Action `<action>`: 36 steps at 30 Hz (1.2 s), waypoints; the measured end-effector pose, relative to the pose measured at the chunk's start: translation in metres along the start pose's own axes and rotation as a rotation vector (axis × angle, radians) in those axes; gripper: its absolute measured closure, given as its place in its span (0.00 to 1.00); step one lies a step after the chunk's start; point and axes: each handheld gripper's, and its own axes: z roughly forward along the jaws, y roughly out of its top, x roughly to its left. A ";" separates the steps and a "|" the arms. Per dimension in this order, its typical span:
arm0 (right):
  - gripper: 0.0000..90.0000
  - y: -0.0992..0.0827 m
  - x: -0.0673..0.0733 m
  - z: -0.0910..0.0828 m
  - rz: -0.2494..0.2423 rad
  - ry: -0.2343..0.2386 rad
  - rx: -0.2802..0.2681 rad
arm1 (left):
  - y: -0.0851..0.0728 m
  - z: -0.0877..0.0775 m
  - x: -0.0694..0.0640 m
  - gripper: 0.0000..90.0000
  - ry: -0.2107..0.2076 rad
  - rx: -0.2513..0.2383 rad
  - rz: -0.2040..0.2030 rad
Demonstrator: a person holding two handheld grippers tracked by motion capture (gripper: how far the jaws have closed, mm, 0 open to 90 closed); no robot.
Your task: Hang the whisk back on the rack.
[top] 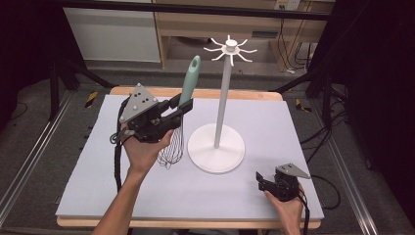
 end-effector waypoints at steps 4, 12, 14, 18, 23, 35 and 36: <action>0.25 0.000 0.000 0.000 0.000 0.001 0.001 | 0.002 0.003 -0.002 0.76 -0.004 0.003 0.007; 0.25 0.000 -0.001 0.000 0.001 0.000 0.000 | 0.003 0.013 -0.006 0.76 -0.014 0.018 0.017; 0.25 0.000 -0.001 0.000 0.003 0.000 0.000 | 0.002 0.014 -0.006 0.76 -0.016 0.019 0.017; 0.25 0.000 -0.001 0.000 0.003 0.001 0.000 | 0.003 0.017 -0.007 0.76 -0.015 0.026 0.021; 0.25 0.000 -0.001 0.000 0.003 -0.001 0.000 | 0.006 0.020 -0.007 0.76 -0.014 0.029 0.024; 0.25 0.000 -0.002 -0.001 0.003 0.000 -0.003 | 0.008 0.031 -0.009 0.76 -0.007 0.043 0.033; 0.25 0.000 -0.002 -0.001 0.003 0.000 -0.003 | 0.007 0.031 -0.008 0.76 -0.006 0.042 0.032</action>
